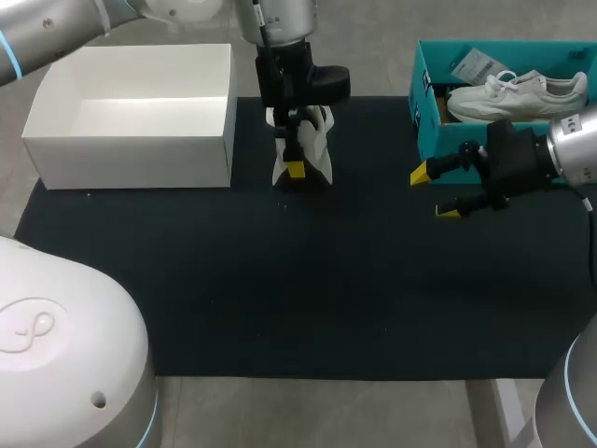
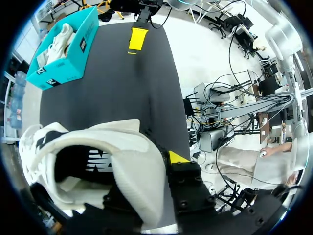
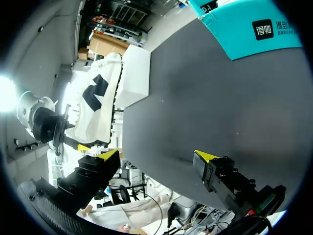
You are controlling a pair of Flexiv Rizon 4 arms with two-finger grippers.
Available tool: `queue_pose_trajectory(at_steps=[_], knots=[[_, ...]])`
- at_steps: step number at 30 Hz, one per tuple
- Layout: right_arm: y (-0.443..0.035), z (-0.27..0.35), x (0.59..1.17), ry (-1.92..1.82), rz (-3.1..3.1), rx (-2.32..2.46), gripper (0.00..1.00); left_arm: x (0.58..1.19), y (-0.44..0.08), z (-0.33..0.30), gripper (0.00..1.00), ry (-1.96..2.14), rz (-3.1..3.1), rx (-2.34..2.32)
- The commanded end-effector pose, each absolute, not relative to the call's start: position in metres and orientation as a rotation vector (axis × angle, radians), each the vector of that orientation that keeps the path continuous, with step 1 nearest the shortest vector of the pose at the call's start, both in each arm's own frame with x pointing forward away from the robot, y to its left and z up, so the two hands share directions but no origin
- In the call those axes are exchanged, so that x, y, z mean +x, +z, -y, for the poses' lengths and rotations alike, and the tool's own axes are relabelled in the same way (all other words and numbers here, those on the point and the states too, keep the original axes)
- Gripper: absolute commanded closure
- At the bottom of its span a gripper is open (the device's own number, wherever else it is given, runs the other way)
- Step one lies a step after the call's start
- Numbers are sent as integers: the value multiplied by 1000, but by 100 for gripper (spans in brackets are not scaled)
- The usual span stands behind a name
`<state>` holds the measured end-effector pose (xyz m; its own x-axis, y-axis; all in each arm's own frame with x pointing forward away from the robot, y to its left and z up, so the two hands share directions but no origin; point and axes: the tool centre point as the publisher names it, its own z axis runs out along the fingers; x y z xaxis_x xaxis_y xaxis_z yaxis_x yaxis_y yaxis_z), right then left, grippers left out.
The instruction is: Take the shoe out of the shoebox, open the shoe tongue, remove and reinsert the insole, then place the shoe into the shoebox
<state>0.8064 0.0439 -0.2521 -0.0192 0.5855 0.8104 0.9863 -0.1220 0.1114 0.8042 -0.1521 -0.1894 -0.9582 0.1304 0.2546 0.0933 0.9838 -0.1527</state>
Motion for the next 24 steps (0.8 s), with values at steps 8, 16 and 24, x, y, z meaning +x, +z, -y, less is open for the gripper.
queue_pose_trajectory(at_steps=[8, 16, 24], knots=[[-252, -45, 806, -1013, 1638, -1753, 0, 804, -188, 151, 100, 203, 2865, -166], [-252, -45, 806, -1013, 1638, -1753, 0, 830, -173, 116, 100, 254, 2845, -151], [-252, -45, 806, -1013, 1638, -1753, 0, 877, -176, 62, 100, 223, 2779, -162]])
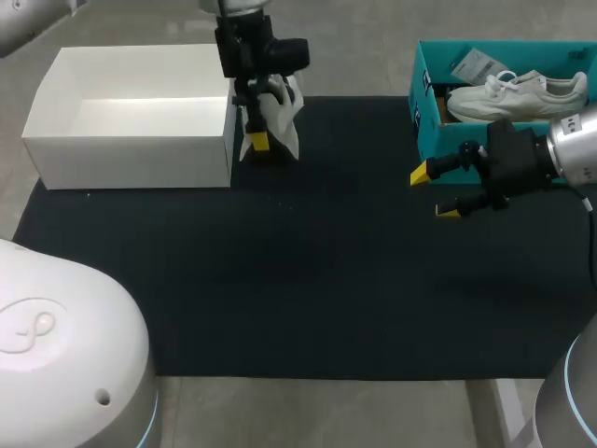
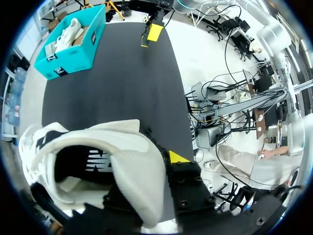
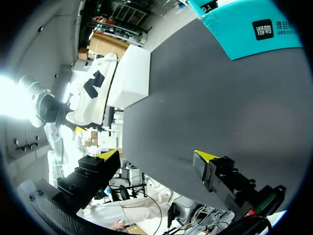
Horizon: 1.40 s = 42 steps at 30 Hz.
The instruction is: Take the shoe out of the shoebox, open the shoe tongue, remove and reinsert the insole, then place the shoe into the shoebox
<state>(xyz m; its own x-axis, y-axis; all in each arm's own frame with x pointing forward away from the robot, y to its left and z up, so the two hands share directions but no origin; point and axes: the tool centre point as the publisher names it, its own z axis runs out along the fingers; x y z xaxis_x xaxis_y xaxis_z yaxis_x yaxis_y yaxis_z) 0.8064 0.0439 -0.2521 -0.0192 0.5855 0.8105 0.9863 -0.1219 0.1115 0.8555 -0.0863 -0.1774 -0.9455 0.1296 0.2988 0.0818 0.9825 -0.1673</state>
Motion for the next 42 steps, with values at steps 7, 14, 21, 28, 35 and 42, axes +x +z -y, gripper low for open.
queue_pose_trajectory(at_steps=[7, 14, 21, 28, 35, 42], knots=[[-252, -45, 806, -1013, 1638, -1753, 0, 906, -171, 16, 100, 216, 2818, -154], [-252, -45, 806, -1013, 1638, -1753, 0, 930, -165, -24, 100, 215, 2859, -239], [-252, -45, 806, -1013, 1638, -1753, 0, 954, -157, -75, 100, 205, 2835, -325], [-252, -45, 806, -1013, 1638, -1753, 0, 979, -152, -125, 100, 156, 2803, -337], [-252, -45, 806, -1013, 1638, -1753, 0, 992, -166, -163, 100, 32, 2801, -290], [-252, -45, 806, -1013, 1638, -1753, 0, 1000, -176, -193, 100, -24, 2798, -186]])
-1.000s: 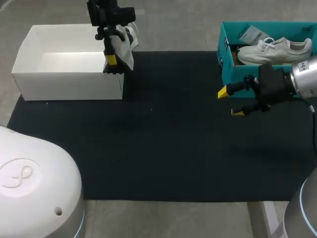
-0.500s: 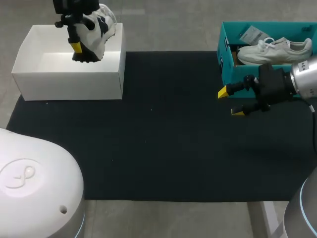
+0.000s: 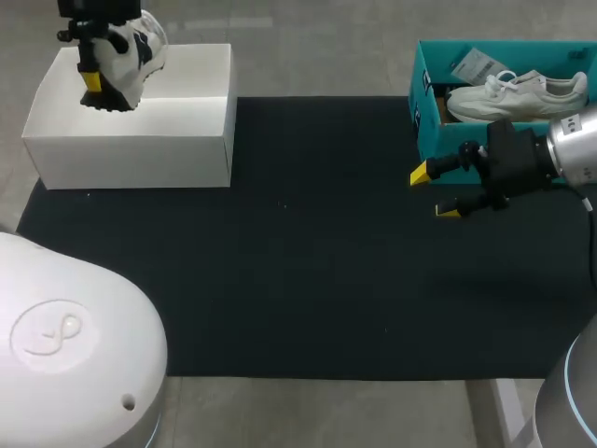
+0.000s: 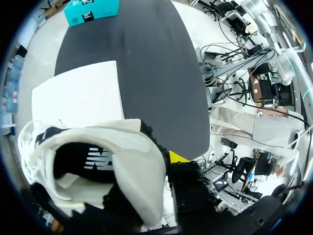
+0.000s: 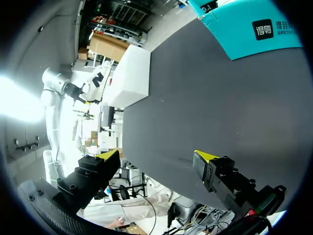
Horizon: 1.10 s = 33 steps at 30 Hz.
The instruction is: Take the shoe out of the shoebox, open the shoe tongue, remove and reinsert the insole, then place the shoe into the shoebox
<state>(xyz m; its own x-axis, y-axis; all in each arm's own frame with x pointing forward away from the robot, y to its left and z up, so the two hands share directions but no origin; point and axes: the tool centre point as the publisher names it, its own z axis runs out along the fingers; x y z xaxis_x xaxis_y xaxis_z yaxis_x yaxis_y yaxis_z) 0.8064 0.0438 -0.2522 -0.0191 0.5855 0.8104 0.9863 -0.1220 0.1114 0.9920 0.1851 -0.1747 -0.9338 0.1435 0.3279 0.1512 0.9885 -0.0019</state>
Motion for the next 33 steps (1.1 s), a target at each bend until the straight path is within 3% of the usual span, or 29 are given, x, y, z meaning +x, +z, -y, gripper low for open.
queue_pose_trajectory(at_steps=[1, 14, 33], knots=[[-252, -45, 806, -1013, 1638, -1753, 0, 1000, -176, -193, 100, -24, 2798, -186], [-252, -45, 806, -1013, 1638, -1753, 0, 1000, -176, -193, 100, -24, 2798, -186], [-252, -45, 806, -1013, 1638, -1753, 0, 1027, -184, -274, 100, -3, 2872, -332]])
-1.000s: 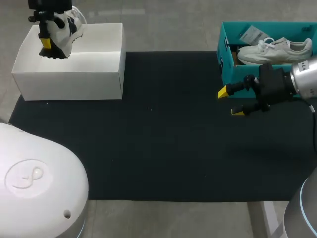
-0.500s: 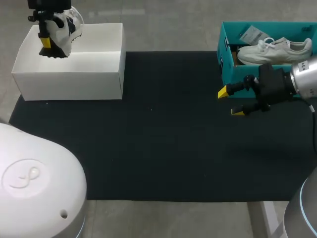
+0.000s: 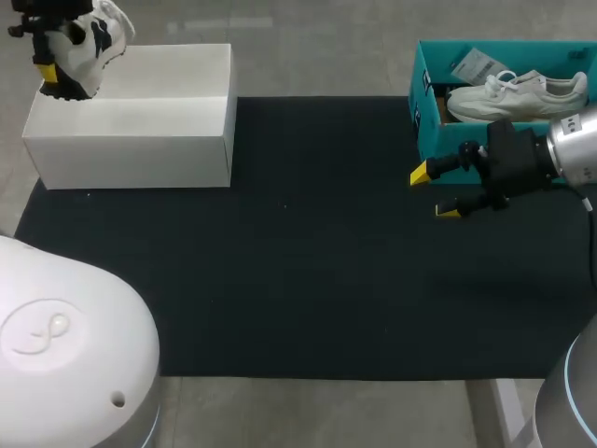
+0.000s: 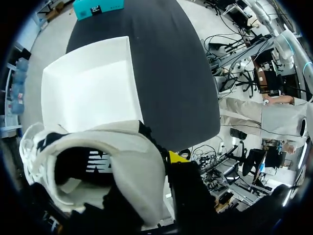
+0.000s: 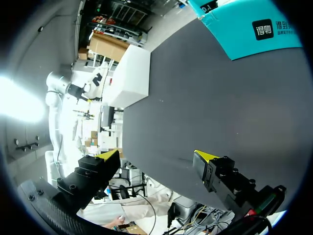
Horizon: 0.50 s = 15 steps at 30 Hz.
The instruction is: Take the shoe out of the shoebox, open the shoe tongue, remove and reinsert the insole, then place the shoe into the shoebox
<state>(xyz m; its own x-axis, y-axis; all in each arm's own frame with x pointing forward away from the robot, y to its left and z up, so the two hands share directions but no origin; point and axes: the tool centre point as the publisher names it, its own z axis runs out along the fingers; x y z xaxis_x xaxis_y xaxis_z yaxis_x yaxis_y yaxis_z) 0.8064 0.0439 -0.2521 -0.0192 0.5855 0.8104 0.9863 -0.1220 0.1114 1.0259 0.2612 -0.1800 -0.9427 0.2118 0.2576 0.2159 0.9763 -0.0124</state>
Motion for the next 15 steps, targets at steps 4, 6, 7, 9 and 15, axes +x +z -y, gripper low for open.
queue_pose_trajectory(at_steps=[4, 6, 7, 9, 15], knots=[[-252, -45, 806, -1013, 1638, -1753, 0, 1032, -190, -288, 100, -48, 2912, -352], [-252, -45, 806, -1013, 1638, -1753, 0, 1036, -192, -295, 100, -54, 2932, -349], [-252, -45, 806, -1013, 1638, -1753, 0, 1038, -193, -299, 100, -63, 2935, -379], [-252, -45, 806, -1013, 1638, -1753, 0, 1040, -195, -306, 100, -32, 2910, -476], [-252, -45, 806, -1013, 1638, -1753, 0, 1049, -202, -322, 100, -122, 2694, -850]])
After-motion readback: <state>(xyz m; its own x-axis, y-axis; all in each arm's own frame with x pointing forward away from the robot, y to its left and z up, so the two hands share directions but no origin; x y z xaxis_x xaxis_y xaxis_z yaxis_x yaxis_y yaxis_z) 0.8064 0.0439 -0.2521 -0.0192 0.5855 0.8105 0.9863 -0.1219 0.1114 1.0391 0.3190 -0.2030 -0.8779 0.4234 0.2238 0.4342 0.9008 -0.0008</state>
